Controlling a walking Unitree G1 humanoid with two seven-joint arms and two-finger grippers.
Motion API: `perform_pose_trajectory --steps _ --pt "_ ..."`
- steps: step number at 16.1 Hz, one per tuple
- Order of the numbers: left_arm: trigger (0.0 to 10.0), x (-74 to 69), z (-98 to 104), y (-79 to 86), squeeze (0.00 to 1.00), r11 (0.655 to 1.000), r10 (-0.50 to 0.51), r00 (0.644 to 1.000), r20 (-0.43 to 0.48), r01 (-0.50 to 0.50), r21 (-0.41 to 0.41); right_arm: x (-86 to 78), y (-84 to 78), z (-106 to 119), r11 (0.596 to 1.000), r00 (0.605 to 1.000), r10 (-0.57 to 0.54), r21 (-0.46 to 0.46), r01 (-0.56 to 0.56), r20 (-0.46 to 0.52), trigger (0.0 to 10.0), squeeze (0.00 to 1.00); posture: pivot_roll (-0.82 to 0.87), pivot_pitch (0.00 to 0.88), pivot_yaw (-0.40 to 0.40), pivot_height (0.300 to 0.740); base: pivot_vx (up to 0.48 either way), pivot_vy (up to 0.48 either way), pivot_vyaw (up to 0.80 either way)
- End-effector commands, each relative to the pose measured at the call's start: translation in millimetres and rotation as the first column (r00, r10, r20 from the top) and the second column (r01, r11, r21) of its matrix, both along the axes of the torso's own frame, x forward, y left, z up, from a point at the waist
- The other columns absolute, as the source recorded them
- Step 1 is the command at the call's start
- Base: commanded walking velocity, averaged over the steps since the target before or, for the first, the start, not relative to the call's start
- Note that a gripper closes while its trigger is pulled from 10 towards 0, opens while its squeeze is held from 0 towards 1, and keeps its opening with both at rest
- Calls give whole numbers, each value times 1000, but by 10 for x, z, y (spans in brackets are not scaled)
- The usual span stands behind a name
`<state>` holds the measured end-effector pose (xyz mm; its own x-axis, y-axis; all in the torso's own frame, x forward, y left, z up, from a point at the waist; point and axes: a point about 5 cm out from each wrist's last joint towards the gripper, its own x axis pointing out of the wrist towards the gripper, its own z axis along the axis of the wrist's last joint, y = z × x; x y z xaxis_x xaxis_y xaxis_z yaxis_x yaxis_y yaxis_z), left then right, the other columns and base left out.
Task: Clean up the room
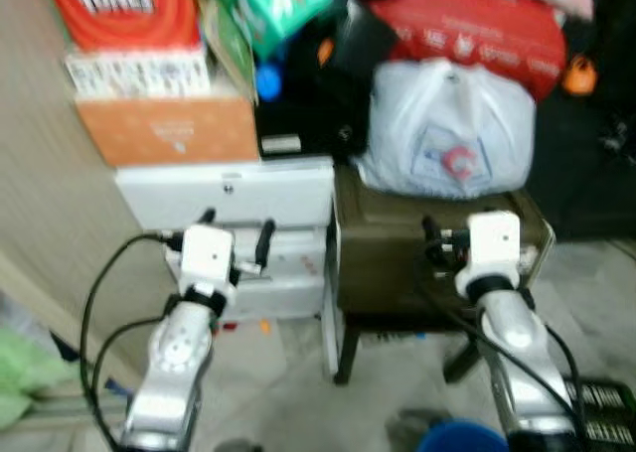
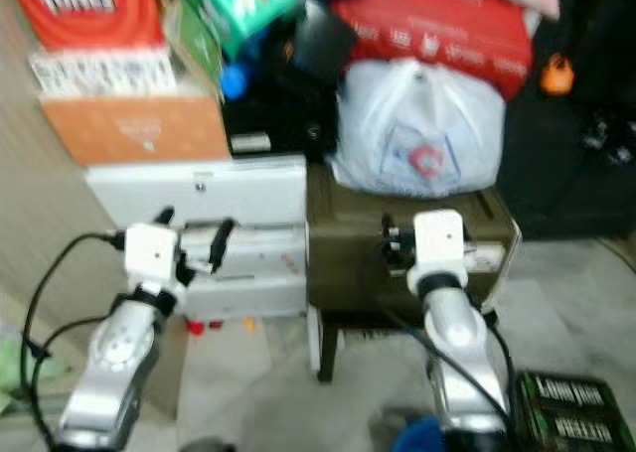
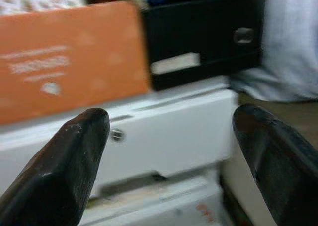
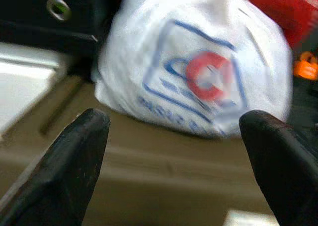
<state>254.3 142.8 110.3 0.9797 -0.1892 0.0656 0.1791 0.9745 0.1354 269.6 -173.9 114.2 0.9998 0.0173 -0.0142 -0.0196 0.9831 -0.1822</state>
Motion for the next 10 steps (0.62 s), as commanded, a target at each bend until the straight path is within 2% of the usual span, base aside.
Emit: perform_pose_trajectory --steps 1,4,7,8,10 --pt "10000 4 11 102 0 999 30 1000 1 -30 17 37 112 44 999 999 35 15 -36 19 10000 0 -19 0 -52 740 356 0 0" --pt "10000 -39 53 146 0 998 50 999 5 -50 26 49 158 36 999 999 45 12 -46 23 10000 0 14 0 -53 740 0 0 0" --pt "10000 -141 96 162 0 998 66 998 4 -66 21 68 112 74 1000 999 8 19 -9 31 10000 0 31 0 -65 740 0 0 767" --pt "10000 -197 73 154 0 998 42 999 -10 -41 36 47 110 74 1000 999 23 -13 -22 32 10000 0 21 0 -62 740 0 0 800" --pt "10000 -297 -18 172 0 998 24 999 -40 -21 58 -40 12 -37 1000 1000 -9 -17 9 -6 10000 0 9 0 -59 740 0 0 800"
